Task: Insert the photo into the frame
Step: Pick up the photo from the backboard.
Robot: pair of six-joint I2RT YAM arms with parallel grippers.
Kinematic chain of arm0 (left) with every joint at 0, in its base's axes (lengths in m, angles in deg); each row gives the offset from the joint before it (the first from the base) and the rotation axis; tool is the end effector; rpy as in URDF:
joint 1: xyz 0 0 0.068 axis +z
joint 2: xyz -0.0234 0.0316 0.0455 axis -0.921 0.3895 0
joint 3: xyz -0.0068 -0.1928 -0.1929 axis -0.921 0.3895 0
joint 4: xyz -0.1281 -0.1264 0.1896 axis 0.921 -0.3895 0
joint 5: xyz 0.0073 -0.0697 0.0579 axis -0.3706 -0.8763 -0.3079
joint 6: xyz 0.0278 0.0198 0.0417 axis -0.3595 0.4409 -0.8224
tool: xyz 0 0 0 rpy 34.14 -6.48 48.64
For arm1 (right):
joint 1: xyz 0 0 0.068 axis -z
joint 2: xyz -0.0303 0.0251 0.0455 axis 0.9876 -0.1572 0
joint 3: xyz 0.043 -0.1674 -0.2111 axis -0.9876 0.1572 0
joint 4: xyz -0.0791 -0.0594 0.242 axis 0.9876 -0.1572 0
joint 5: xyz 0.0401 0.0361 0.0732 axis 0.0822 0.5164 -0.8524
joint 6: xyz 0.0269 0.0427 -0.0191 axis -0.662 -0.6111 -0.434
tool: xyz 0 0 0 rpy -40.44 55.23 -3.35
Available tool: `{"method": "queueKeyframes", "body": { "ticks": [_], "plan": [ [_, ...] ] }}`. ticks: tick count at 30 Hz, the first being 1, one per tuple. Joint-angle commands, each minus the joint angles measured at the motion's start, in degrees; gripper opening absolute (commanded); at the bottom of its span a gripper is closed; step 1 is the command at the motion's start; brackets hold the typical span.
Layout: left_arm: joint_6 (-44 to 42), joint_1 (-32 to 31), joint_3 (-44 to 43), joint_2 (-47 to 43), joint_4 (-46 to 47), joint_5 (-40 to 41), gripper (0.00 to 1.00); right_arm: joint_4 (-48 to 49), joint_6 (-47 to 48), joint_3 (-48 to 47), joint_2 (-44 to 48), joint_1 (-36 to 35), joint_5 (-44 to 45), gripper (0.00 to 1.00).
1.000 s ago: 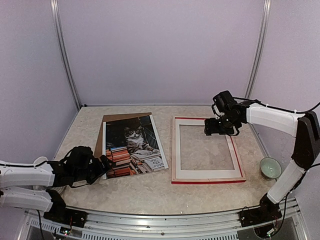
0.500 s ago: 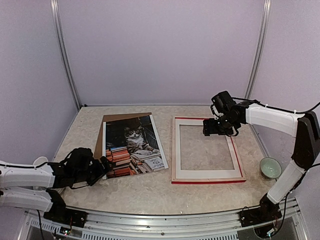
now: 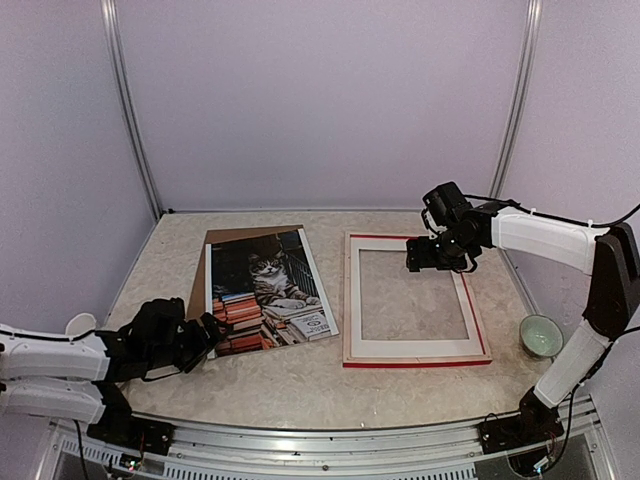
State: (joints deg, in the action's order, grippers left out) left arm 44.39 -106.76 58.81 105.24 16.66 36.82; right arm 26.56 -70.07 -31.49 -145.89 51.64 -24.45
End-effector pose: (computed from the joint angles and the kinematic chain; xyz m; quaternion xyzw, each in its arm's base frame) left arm 0.1393 -0.1104 0.1321 -0.2273 0.8740 -0.3073 0.2999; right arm 0.3021 0.1629 0.2511 0.0041 0.9541 0.0666 0.2918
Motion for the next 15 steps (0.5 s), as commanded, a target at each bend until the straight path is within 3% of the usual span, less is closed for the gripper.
{"method": "queueKeyframes", "body": {
  "ticks": [1,8,15],
  "plan": [
    [1.4,-0.2,3.2,-3.0,1.8,0.7,0.99,-1.1,-0.7,-1.5,0.3,-0.8,1.2,0.88],
    [1.2,-0.1,5.6,-6.1,5.5,1.7,0.99,-1.2,-0.7,-1.7,-0.2,-0.8,1.4,0.88],
    [0.7,0.0,5.2,-1.3,9.3,-1.0,0.99,-1.8,-0.7,-2.9,-1.2,-0.8,1.5,0.88]
  ]
}}
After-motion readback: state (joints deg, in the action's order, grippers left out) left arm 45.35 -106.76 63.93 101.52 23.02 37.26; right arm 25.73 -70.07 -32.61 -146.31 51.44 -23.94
